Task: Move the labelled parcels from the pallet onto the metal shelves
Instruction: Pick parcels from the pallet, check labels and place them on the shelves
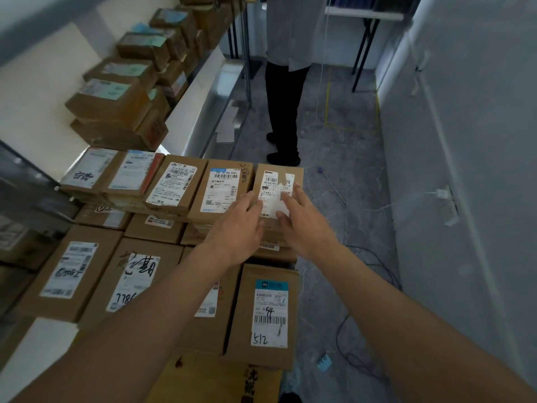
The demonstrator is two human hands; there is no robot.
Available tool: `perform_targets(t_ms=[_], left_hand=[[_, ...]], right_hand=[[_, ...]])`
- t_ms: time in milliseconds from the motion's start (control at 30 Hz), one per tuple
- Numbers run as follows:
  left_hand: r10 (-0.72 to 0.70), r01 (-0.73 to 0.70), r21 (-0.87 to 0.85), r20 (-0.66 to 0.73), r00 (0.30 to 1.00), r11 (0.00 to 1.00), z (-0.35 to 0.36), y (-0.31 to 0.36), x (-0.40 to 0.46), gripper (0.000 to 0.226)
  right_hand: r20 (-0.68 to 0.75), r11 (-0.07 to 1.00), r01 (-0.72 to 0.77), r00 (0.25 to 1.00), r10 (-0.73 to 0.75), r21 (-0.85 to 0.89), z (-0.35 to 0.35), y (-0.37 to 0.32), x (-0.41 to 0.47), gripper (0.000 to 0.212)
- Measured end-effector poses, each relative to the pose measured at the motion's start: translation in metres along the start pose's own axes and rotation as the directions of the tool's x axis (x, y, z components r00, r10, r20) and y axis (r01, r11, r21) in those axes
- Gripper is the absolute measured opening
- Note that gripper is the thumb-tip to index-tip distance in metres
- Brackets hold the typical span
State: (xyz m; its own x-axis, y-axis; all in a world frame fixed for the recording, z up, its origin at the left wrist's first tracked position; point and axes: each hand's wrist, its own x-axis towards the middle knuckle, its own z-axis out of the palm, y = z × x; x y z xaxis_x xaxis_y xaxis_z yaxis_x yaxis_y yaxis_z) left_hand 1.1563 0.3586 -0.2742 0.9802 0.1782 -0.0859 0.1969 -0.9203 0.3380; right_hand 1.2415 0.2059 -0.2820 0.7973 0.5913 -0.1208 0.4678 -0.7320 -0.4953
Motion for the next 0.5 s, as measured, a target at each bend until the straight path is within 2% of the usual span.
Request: perform_targets(t_ms=[367,500], left_hand=[[0.095,-0.092,0.034,-0.083,0.992,0.995,-0.06,-0.016,-0.044,0.044],[0.116,-0.109,0.069,-0.105,0.988,0.992,-0.084,-0.027,-0.064,0.05]], right_hand=[[-0.09,0.991,0.031,0.995,-0.043,-0.132,-0.02,-0.071,-0.036,0.053],[-0.141,0.986,0.009,0.989,-0.033,-0.169,-0.028,-0.104,-0.056,0.049]])
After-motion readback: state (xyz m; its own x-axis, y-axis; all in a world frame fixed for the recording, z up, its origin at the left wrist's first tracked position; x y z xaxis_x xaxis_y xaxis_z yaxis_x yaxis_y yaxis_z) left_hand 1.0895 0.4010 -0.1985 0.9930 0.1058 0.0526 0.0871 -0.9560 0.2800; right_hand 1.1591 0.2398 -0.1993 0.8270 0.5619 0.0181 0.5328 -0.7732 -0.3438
